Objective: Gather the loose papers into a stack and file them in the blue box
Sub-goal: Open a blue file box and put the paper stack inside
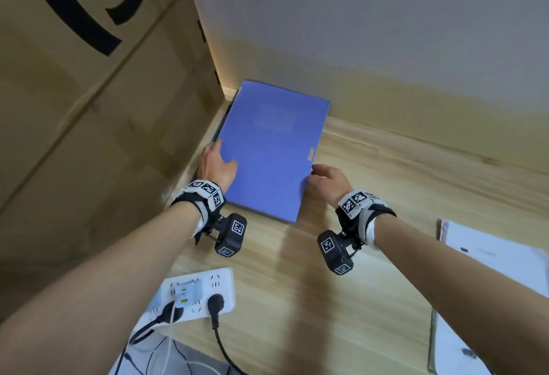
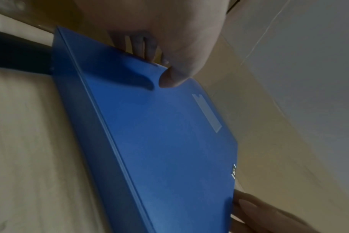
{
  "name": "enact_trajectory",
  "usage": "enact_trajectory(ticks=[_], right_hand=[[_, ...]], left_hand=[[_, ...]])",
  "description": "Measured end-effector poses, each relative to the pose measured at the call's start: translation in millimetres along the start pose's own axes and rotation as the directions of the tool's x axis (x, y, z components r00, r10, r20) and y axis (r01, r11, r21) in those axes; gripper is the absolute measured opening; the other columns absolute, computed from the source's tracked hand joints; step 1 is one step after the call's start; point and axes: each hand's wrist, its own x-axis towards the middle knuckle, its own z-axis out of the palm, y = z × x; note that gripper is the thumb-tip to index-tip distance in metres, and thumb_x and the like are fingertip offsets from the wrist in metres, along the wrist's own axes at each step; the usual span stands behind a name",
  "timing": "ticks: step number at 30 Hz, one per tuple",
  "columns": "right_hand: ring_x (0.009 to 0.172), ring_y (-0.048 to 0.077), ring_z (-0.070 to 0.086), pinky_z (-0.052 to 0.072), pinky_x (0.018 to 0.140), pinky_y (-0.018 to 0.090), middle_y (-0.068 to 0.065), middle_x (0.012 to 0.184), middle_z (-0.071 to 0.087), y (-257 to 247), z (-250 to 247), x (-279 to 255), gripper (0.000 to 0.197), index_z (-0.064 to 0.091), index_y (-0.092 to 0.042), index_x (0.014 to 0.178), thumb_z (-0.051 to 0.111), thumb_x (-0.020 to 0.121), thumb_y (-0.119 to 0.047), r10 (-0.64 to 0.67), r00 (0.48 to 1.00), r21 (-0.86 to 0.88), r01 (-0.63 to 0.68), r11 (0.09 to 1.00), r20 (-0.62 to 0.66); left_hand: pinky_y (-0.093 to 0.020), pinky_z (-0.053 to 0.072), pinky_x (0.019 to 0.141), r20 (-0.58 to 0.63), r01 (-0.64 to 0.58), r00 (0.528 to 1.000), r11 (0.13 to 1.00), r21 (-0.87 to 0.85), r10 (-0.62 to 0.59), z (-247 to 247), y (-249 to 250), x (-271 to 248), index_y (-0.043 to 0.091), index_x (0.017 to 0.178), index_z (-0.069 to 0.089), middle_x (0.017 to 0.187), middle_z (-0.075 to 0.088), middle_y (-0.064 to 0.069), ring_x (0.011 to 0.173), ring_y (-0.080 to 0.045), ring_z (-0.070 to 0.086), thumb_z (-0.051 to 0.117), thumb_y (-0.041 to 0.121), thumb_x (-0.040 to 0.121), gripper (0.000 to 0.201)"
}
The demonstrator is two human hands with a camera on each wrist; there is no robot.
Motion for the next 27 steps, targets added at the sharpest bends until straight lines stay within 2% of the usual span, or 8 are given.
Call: enact_trajectory(ticks=[3,6,8,10,12,17,22,27], right_hand=[[0.1,0.03,0.068,0.05,0.099,0.046,0.008,0.102,0.074,-0.9,5.5,2.0,0.031,0.072,-0.013,0.105,0.06,0.076,-0.016,-0.024,0.999,0.026,0.023,0.999,0.042],[0.102,0.024,0.067,0.05,0.101,0.04,0.005,0.11,0.07,2.2,4.0,-0.7,0.039,0.065,-0.008,0.12,0.065,0.081,-0.002,-0.037,0.993,0.073,0.029,0.997,0.114],[0.103,0.025,0.067,0.052,0.098,0.04,0.005,0.111,0.069,7.0,-3.3,-6.6,0.048,0.063,-0.011,0.124,0.073,0.077,-0.007,-0.079,0.989,0.025,0.077,0.997,0.123],[0.098,0.029,0.07,0.056,0.087,0.036,0.007,0.111,0.069,12.1,-15.6,-16.1,0.05,0.063,-0.014,0.123,0.075,0.076,-0.007,-0.106,0.987,0.004,0.106,0.994,0.122],[0.092,0.03,0.072,0.056,0.074,0.023,0.009,0.11,0.068,20.0,-33.5,-27.1,0.05,0.062,-0.013,0.126,0.073,0.079,0.0,-0.114,0.989,0.014,0.113,0.994,0.092],[0.078,0.023,0.068,0.053,0.065,0.013,0.004,0.102,0.066,47.2,-87.6,-59.8,0.056,0.058,-0.017,0.127,0.069,0.079,0.009,-0.128,0.992,0.032,0.127,0.991,0.023],[0.08,0.026,0.068,0.057,0.081,0.033,0.012,0.107,0.067,90.7,-139.1,-96.8,0.059,0.058,-0.01,0.13,0.068,0.077,0.013,-0.051,0.997,0.003,0.051,0.999,-0.055],[0.09,0.03,0.071,0.059,0.081,0.043,0.009,0.106,0.07,125.7,-173.3,-126.1,0.055,0.062,-0.012,0.124,0.067,0.075,0.011,0.019,0.994,-0.064,-0.026,0.998,-0.11]], left_hand=[[-0.043,0.028,0.119,0.016,0.034,0.999,0.997,-0.065,-0.033,0.3,2.5,1.7,0.018,0.154,0.028,0.159,0.031,-0.003,0.146,-0.025,0.031,0.057,0.021,0.089,0.071],[-0.044,0.035,0.114,0.0,0.047,0.999,0.983,-0.177,-0.048,-0.2,7.0,-3.7,0.023,0.146,0.041,0.154,0.039,0.0,0.141,-0.025,0.039,0.056,0.024,0.088,0.06],[-0.04,0.038,0.108,-0.011,0.037,0.999,0.969,-0.243,-0.041,1.9,12.9,-11.5,0.026,0.14,0.046,0.149,0.044,0.003,0.135,-0.023,0.044,0.055,0.024,0.088,0.053],[-0.037,0.038,0.103,-0.014,0.026,0.999,0.955,-0.294,-0.032,6.6,20.9,-22.9,0.026,0.137,0.048,0.147,0.046,0.003,0.133,-0.022,0.046,0.054,0.023,0.088,0.049],[-0.036,0.039,0.099,0.0,0.025,1.0,0.938,-0.345,-0.027,16.1,30.6,-36.9,0.026,0.135,0.049,0.146,0.047,0.002,0.131,-0.023,0.047,0.054,0.022,0.088,0.048],[-0.048,0.038,0.109,0.05,0.024,0.999,0.916,-0.401,-0.004,49.8,63.5,-82.4,0.024,0.135,0.049,0.144,0.045,-0.004,0.13,-0.027,0.046,0.056,0.02,0.085,0.05],[-0.047,0.037,0.11,0.118,-0.006,0.992,0.927,-0.376,0.054,91.8,93.6,-132.0,0.02,0.136,0.048,0.142,0.046,-0.007,0.131,-0.029,0.045,0.058,0.018,0.084,0.053],[-0.042,0.035,0.11,0.203,0.001,0.978,0.964,-0.264,0.055,123.5,107.1,-177.8,0.02,0.137,0.047,0.141,0.045,-0.007,0.132,-0.028,0.043,0.058,0.022,0.085,0.054]])
